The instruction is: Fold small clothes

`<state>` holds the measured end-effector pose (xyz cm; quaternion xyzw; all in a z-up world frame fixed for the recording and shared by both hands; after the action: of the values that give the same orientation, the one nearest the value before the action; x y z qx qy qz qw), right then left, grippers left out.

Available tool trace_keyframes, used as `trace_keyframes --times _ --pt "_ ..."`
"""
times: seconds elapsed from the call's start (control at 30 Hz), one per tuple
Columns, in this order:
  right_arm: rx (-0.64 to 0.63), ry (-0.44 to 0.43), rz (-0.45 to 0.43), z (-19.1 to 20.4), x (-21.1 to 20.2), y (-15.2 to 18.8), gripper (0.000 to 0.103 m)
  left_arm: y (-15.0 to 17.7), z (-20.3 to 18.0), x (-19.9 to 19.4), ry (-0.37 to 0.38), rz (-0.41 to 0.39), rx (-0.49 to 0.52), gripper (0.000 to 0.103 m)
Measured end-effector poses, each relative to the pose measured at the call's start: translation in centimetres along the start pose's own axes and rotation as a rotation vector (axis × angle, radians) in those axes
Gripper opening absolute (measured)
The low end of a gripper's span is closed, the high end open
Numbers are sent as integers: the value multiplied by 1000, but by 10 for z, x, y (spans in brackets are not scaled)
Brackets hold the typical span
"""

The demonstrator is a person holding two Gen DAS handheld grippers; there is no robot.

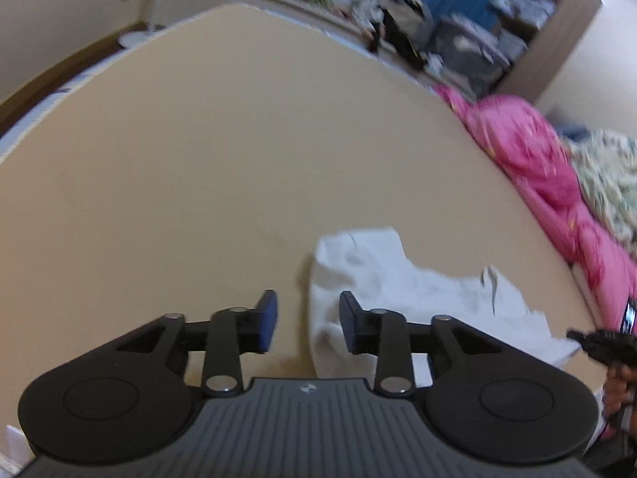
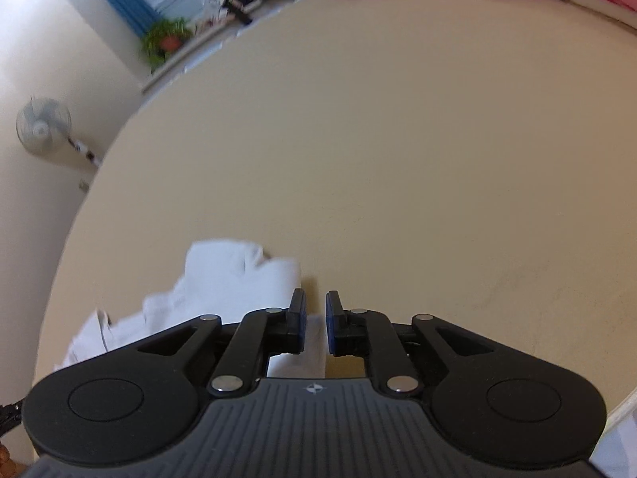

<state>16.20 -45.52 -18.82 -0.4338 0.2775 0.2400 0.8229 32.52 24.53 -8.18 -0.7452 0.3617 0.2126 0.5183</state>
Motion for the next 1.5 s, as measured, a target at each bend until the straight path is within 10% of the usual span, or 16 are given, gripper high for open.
trace_keyframes --times 0.27,0.5,0.7,1.0,1.5 --pt "-71 30 -96 -31 -36 -4 26 6 15 -20 -51 29 40 54" --pt "-271 -20 49 -22 -23 24 39 33 7 -9 -83 153 174 67" --pt "-462 8 63 18 -2 42 40 37 -23 10 -61 111 295 67" --pt "-384 31 -20 41 28 22 40 21 -45 43 -27 38 319 66" --pt "-316 34 -22 43 41 15 39 11 -63 65 -2 -2 350 28"
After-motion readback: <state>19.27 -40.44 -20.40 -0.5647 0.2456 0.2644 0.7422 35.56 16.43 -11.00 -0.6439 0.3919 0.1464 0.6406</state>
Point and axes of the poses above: each gripper's, at about its wrist camera, not at the fingertips, and x roughly the way its jaws point, z to its left, y to its underside, the point moved 4 cm from there along x, roughly the way its jaws point, and after that the axes turned 4 degrees about -z, right-handed, at the moved point
